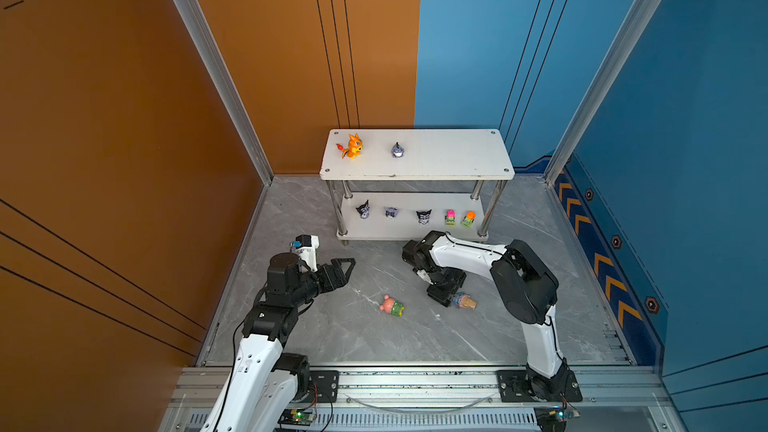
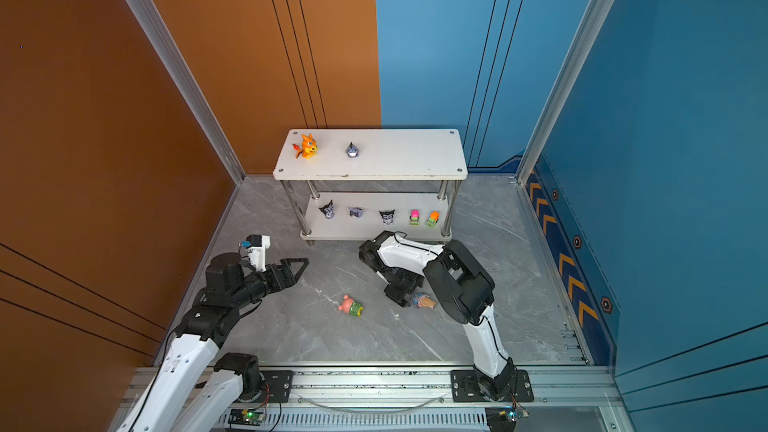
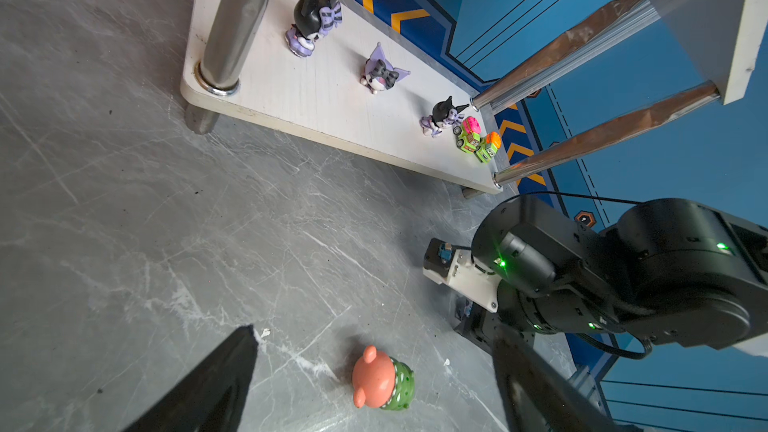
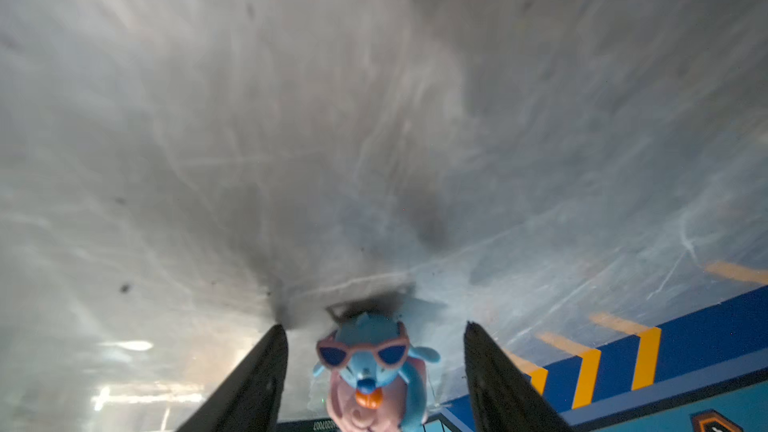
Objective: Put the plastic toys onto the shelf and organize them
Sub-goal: 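Lift the Stitch figure off the floor with the right gripper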
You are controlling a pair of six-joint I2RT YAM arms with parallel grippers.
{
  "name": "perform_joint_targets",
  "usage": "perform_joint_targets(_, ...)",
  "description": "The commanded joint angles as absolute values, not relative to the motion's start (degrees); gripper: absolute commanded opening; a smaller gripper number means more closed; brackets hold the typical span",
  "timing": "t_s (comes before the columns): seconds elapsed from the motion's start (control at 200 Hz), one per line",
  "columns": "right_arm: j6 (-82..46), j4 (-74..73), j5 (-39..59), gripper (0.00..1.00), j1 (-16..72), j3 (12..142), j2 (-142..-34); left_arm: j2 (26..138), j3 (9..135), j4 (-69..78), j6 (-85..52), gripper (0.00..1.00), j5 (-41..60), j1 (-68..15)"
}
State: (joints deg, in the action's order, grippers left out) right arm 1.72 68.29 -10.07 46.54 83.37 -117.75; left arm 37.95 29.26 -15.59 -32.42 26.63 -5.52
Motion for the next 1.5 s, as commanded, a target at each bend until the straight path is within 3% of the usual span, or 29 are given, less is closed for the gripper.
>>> perform_joint_targets(0.0,-0.1,68.4,-7.6,0.76,46.7,84.6,-115.9,37.9,29.7,-14.5,-31.3,0.9,28.5,-4.8)
perform_joint_targets(0.796,-1.2,74.3,-10.3,0.76,43.4,80.0,-114.7,38.0,29.3,-13.2,-31.6,0.9,28.8,-4.8)
perform_joint_targets(0.991,-0.6,73.6,-8.7,0.68,43.0,79.9,-116.2,37.9,29.3,-13.6,-31.4,0.9,28.8,-4.7)
perform_joint_targets(1.347,-0.4,72.0,-6.6,0.7,42.2,76.8,-116.6,37.9,28.9,-13.3,-31.5,0.9,28.8,-4.7)
perform_joint_targets(1.497,-0.2,71.4,-6.2,0.63,42.1,77.2,-116.5,38.1,29.0,-13.2,-31.6,0.9,28.8,-4.6)
